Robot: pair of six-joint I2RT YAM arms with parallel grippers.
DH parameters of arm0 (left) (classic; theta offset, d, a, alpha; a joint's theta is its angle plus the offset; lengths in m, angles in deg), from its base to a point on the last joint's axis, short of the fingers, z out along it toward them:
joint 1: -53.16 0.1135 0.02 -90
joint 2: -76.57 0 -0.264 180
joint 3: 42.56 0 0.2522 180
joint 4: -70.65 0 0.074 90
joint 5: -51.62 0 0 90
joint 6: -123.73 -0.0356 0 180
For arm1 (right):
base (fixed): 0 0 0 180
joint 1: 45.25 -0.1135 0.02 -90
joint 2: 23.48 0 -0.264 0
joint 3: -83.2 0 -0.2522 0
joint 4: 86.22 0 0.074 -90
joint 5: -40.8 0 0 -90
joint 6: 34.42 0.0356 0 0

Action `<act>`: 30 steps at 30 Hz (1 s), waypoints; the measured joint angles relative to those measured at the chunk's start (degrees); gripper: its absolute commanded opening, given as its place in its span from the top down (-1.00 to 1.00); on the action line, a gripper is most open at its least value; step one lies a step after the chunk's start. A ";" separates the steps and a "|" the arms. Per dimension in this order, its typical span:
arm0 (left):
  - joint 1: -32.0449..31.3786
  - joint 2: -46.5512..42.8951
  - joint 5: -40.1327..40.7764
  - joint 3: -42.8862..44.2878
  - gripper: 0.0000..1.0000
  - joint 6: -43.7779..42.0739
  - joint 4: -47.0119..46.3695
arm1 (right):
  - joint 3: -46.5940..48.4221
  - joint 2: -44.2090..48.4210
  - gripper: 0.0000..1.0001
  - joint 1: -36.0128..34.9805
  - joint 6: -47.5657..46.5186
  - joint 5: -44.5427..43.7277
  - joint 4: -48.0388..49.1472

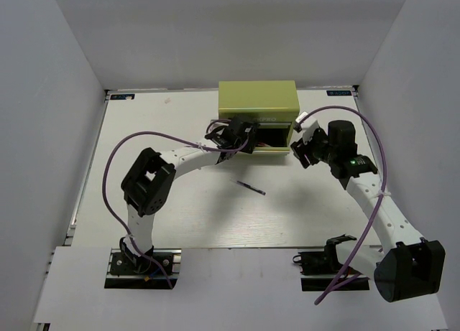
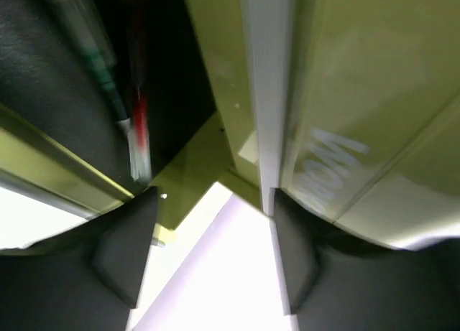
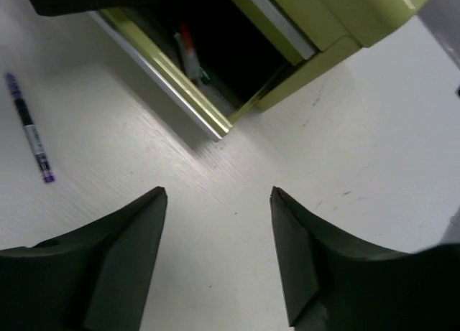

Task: Sort the stationery into containers
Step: Place the pen in the drawer, then pick up the pen from the center of the board.

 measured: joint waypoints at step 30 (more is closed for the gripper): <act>-0.13 -65.44 5.38 -47.56 -0.63 -27.06 22.47 | 4.00 -33.14 -0.36 -21.90 -7.15 4.11 -0.70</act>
